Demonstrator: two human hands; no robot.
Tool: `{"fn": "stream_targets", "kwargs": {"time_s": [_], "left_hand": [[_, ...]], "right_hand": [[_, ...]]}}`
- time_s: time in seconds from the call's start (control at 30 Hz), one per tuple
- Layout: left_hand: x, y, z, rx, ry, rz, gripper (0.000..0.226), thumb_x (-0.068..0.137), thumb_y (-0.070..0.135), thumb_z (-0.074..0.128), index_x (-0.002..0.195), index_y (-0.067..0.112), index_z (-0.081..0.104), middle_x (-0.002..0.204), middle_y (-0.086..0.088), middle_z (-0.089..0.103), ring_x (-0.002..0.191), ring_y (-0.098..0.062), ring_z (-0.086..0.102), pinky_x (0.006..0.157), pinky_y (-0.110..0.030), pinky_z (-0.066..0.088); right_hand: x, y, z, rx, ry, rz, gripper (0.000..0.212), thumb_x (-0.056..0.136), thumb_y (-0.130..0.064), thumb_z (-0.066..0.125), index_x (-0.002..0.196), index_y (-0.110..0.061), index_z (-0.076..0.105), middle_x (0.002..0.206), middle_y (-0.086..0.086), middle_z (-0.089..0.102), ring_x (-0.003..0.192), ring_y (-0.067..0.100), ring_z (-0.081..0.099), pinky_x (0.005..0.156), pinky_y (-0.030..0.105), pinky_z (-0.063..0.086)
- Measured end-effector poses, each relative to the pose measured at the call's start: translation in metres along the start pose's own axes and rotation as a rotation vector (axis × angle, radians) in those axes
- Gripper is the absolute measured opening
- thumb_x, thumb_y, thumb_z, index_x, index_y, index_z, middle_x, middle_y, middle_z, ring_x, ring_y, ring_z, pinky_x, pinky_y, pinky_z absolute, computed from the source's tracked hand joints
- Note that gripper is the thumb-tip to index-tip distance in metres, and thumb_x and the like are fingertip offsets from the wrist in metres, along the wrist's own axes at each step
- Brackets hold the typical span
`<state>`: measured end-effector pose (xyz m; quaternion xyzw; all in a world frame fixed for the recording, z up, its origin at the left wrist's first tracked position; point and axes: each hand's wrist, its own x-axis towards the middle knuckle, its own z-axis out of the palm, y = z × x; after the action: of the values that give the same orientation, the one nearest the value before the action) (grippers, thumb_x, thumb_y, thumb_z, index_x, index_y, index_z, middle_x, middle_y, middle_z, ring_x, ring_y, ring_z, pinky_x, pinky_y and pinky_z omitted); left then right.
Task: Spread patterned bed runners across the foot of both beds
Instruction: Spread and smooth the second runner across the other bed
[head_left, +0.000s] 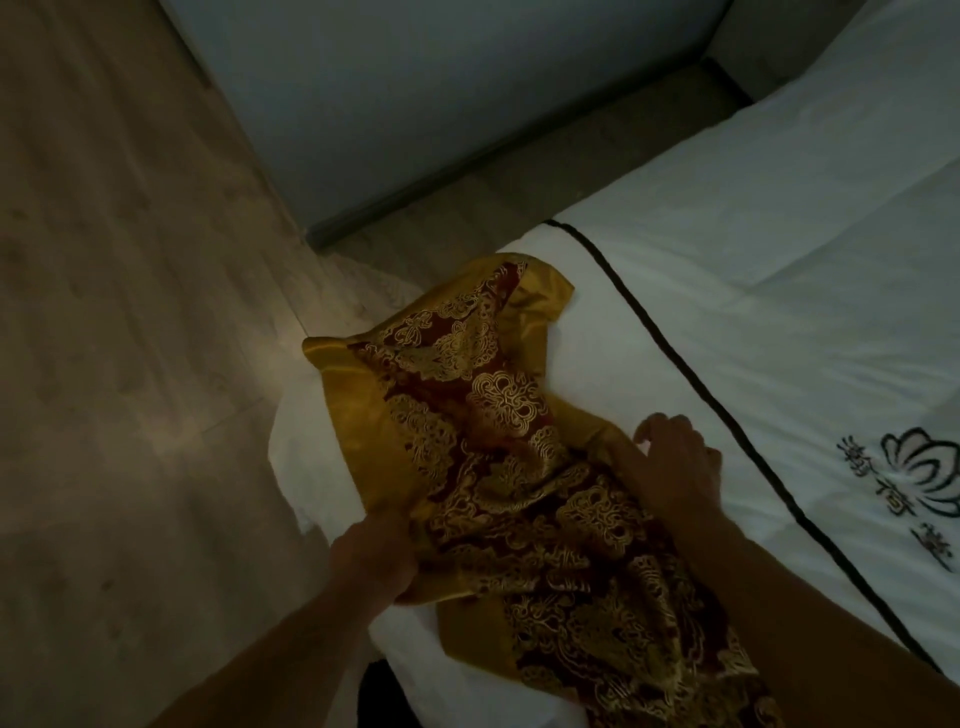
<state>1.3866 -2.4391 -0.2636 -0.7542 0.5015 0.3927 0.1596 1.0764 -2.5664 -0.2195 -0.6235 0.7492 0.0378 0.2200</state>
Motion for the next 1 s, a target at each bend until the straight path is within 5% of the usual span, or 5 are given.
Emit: {"fn": "stream_targets", "kwargs": {"time_s": [0.1, 0.2, 0.57, 0.83, 1.0], "left_hand": [[0.003, -0.001, -0.007, -0.012, 0.04, -0.004, 0.042, 0.094, 0.061, 0.036, 0.102, 0.029, 0.062, 0.096, 0.004, 0.061, 0.089, -0.017, 0.062, 0.08, -0.039, 0.054], [0.011, 0.011, -0.016, -0.036, 0.112, 0.014, 0.047, 0.093, 0.062, 0.039, 0.126, 0.029, 0.048, 0.13, -0.009, 0.042, 0.121, -0.034, 0.044, 0.094, -0.054, 0.047], [0.035, 0.001, 0.002, -0.225, 0.279, 0.078, 0.05, 0.097, 0.048, 0.051, 0.145, 0.043, 0.035, 0.158, -0.007, 0.01, 0.14, -0.042, 0.021, 0.101, -0.06, 0.043], [0.031, -0.002, -0.008, -0.215, 0.243, 0.085, 0.059, 0.094, 0.027, 0.058, 0.148, 0.039, 0.039, 0.151, -0.011, 0.013, 0.134, -0.041, 0.024, 0.1, -0.055, 0.045], [0.026, -0.004, -0.009, -0.258, 0.259, 0.08, 0.055, 0.095, 0.036, 0.055, 0.146, 0.039, 0.037, 0.157, -0.011, 0.011, 0.138, -0.042, 0.021, 0.102, -0.057, 0.042]], "right_hand": [[0.008, -0.019, 0.008, 0.234, -0.028, -0.072, 0.044, 0.101, -0.043, 0.053, 0.135, -0.015, 0.053, 0.13, 0.014, 0.057, 0.12, 0.034, 0.056, 0.105, 0.051, 0.042], [0.026, -0.054, 0.02, 0.406, -0.124, -0.054, 0.05, 0.106, -0.036, 0.045, 0.152, -0.019, 0.038, 0.15, 0.013, 0.049, 0.136, 0.033, 0.048, 0.115, 0.051, 0.035], [0.071, -0.108, 0.075, 0.272, -0.316, 0.049, 0.035, 0.1, -0.025, 0.049, 0.13, -0.012, 0.061, 0.131, 0.02, 0.062, 0.118, 0.04, 0.059, 0.099, 0.044, 0.049], [0.104, -0.081, -0.023, 0.62, 0.566, 0.247, 0.025, 0.097, -0.022, 0.045, 0.121, -0.02, 0.05, 0.106, 0.0, 0.066, 0.099, 0.024, 0.065, 0.095, 0.046, 0.051], [0.1, -0.058, -0.031, 0.429, 0.437, 0.042, 0.049, 0.096, -0.034, 0.051, 0.141, -0.016, 0.043, 0.14, 0.011, 0.049, 0.12, 0.031, 0.057, 0.108, 0.051, 0.041]]}}
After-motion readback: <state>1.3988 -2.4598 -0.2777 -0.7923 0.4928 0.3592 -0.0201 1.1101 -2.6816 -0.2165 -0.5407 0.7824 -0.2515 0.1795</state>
